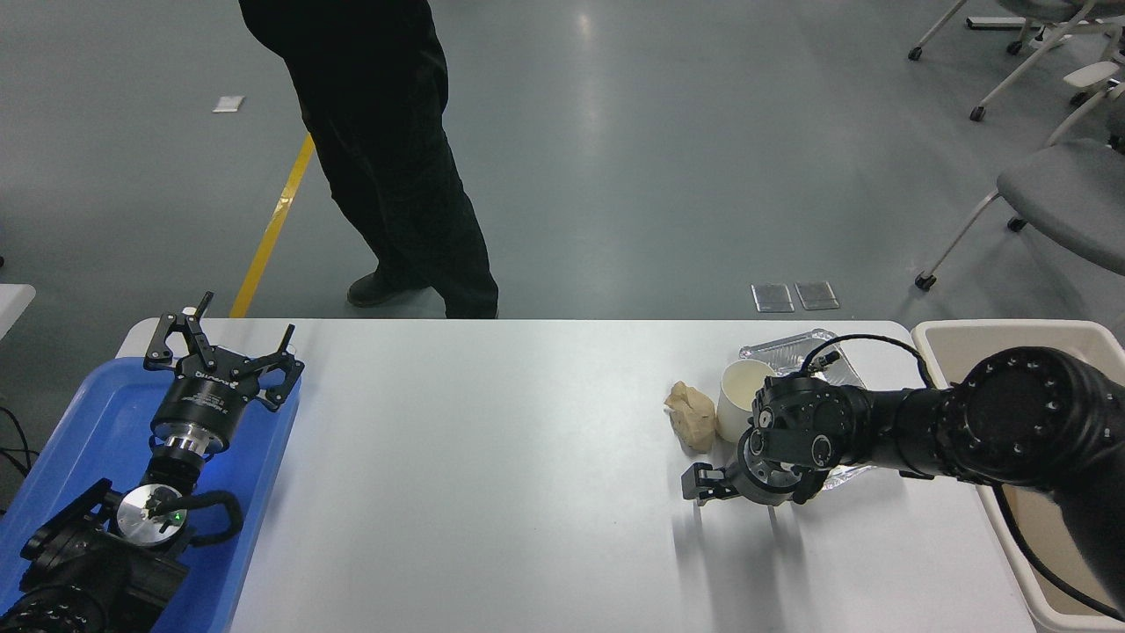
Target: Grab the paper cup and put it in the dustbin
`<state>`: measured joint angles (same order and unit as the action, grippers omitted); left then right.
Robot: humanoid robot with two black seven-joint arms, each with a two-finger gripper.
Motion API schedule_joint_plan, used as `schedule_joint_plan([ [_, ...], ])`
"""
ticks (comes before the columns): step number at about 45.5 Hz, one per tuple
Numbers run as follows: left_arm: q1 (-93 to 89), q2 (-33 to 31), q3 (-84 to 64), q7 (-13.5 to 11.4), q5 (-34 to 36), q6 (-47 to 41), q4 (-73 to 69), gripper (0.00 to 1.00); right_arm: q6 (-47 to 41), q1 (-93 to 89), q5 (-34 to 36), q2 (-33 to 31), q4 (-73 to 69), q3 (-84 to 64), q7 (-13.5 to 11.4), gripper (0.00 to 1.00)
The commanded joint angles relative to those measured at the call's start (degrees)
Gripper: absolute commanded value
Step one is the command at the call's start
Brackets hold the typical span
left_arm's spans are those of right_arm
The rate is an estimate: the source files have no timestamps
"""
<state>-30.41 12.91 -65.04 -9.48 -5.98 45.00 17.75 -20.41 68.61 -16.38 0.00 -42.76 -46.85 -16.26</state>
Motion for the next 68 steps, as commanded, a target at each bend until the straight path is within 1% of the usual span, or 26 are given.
schedule_joint_plan([
  [1,0.0,0.0,0.0,0.0,0.0,0.0,0.0,0.99,-1.2,1.1,0.9,0.0,-0.7,-0.1,0.0,1.0],
  [8,0.0,-0.1,0.0,0.1,0.0,0.0,-0.1,0.99,-5.4,6.4,4.0,0.0,-3.8,-0.4,0.0,1.0],
  [14,0.0,0.0,0.0,0.0,0.0,0.0,0.0,0.99,-6.0,14.3,7.4,0.0,-10.8,-1.5,0.0,1.0],
  [19,0.0,0.0,0.0,0.0,0.0,0.0,0.0,0.99,-6.9,20.9,7.8,0.0,-15.6,-1.7,0.0,1.0],
  [21,0.0,0.0,0.0,0.0,0.0,0.0,-0.1,0.99,-8.5,23.2,7.9,0.0,-17.2,-1.6,0.0,1.0],
  [23,0.0,0.0,0.0,0.0,0.0,0.0,-0.1,0.99,-11.9,26.9,8.0,0.0,-18.9,-1.3,0.0,1.0],
  [29,0.1,0.0,0.0,0.0,0.0,0.0,0.0,0.99,-15.5,33.1,8.0,0.0,-21.7,-1.8,0.1,1.0],
  [36,0.0,0.0,0.0,0.0,0.0,0.0,-0.1,0.99,-18.7,43.0,7.9,-5.4,-26.7,-1.7,0.2,1.0],
  [42,0.0,0.0,0.0,0.0,0.0,0.0,0.0,0.99,-19.3,48.5,7.9,-9.1,-29.7,-2.2,0.4,1.0],
  [56,0.0,0.0,0.0,0.0,0.0,0.0,-0.1,0.99,-19.3,57.4,7.9,-12.7,-31.7,-7.0,0.8,0.99],
  [68,0.0,0.0,0.1,0.1,0.0,0.0,0.0,0.99,-18.1,58.8,8.0,-11.6,-31.6,-9.1,0.9,0.98],
])
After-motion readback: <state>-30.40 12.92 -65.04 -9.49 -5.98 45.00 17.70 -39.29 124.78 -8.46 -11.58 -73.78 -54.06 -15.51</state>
